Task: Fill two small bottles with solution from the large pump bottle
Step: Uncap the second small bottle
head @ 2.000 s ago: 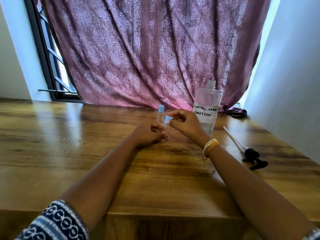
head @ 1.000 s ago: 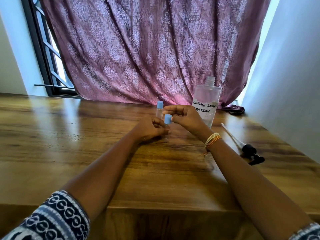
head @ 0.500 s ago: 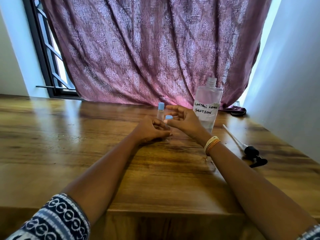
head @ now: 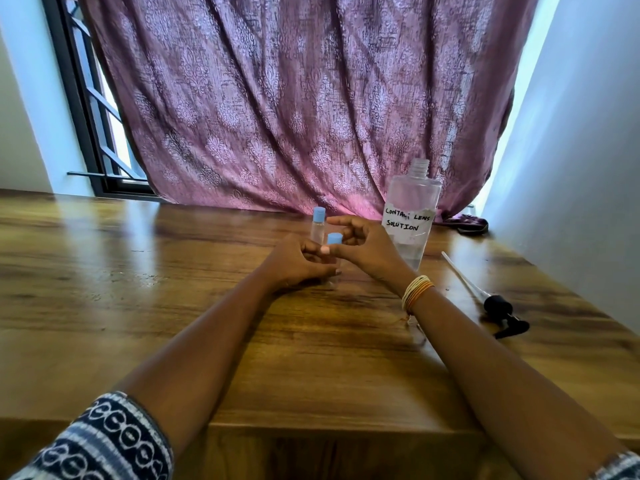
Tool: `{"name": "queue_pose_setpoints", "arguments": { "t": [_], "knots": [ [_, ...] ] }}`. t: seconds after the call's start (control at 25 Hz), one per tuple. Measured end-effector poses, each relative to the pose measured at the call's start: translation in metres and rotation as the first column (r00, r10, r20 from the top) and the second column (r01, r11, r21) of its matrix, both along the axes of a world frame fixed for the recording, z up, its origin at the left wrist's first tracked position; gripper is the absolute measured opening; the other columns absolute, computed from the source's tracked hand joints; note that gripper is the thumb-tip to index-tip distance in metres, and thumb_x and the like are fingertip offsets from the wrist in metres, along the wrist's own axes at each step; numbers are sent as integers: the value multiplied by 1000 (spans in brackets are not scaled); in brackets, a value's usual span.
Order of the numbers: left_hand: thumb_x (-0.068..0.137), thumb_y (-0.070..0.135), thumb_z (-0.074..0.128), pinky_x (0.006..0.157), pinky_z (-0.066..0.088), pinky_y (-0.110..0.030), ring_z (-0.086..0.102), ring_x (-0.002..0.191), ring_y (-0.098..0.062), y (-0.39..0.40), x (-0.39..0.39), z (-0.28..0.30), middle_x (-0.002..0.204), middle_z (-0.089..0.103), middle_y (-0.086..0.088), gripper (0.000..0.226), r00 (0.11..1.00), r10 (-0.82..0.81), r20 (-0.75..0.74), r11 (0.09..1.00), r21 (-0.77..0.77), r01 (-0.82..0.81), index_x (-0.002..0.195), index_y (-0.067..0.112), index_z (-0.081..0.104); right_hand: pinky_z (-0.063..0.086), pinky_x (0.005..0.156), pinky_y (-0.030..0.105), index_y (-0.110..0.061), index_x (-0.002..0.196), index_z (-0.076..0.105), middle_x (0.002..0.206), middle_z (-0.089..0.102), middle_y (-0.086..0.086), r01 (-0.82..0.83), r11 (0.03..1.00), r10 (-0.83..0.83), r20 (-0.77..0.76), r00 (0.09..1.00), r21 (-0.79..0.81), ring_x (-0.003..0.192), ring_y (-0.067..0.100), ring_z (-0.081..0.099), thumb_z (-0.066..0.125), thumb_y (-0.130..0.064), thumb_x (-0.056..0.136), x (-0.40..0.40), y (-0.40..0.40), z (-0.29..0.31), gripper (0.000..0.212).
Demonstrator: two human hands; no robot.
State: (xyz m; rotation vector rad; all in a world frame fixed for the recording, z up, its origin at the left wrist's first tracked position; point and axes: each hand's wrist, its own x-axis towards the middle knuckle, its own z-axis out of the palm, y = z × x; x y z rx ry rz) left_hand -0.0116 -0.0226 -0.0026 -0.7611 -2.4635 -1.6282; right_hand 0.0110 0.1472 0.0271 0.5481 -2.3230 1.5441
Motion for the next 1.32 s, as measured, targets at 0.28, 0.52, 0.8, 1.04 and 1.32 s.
{"name": "queue_pose_setpoints", "arguments": {
  "t": [0.28, 0.52, 0.8, 1.04, 1.32],
  "knots": [
    [68, 26, 85, 55, 47, -9, 64, 58, 4, 1, -2, 0, 68, 76, 6, 11, 1000, 3, 30, 1000, 0, -3, 73, 27, 75, 56, 84, 23, -11, 136, 50, 110, 68, 14, -100, 992, 105, 71, 992, -71, 92, 14, 68, 73, 6, 77, 2, 0, 1, 65],
    [65, 30, 86, 53, 45, -6, 65, 59, 6, 1, -4, -2, 67, 75, 12, 13, 999, 19, 43, 1000, 3, -19, 73, 29, 76, 55, 94, 39, -9, 129, 58, 103, 71, 23, -52, 995, 57, 52, 997, -80, 96, 24, 69, 68, 8, 80, 2, 3, 2, 53],
    [67, 27, 86, 53, 44, -7, 63, 56, 6, -1, -4, -3, 65, 74, 10, 11, 1000, -3, 25, 1000, 7, 3, 70, 32, 76, 54, 80, 21, -17, 133, 56, 88, 64, 9, -71, 997, 70, -19, 997, -16, 82, 9, 64, 79, -4, 75, -1, 0, -2, 64],
    [67, 24, 86, 56, 46, -8, 65, 60, 4, 0, -7, -4, 67, 75, 11, 13, 998, 11, 63, 1000, 15, -12, 75, 24, 75, 55, 92, 32, -17, 135, 49, 106, 71, 15, -162, 974, 176, 77, 981, -160, 100, 18, 69, 67, 7, 82, -2, 3, -1, 61],
    [68, 23, 86, 58, 47, -9, 65, 61, 4, -1, -7, -3, 67, 75, 10, 13, 998, 6, 67, 1000, 2, -6, 74, 27, 75, 56, 80, 21, -7, 130, 53, 102, 66, 32, -20, 996, 23, 33, 999, -87, 88, 19, 66, 76, 3, 75, -2, 0, 0, 60]
  ]
}}
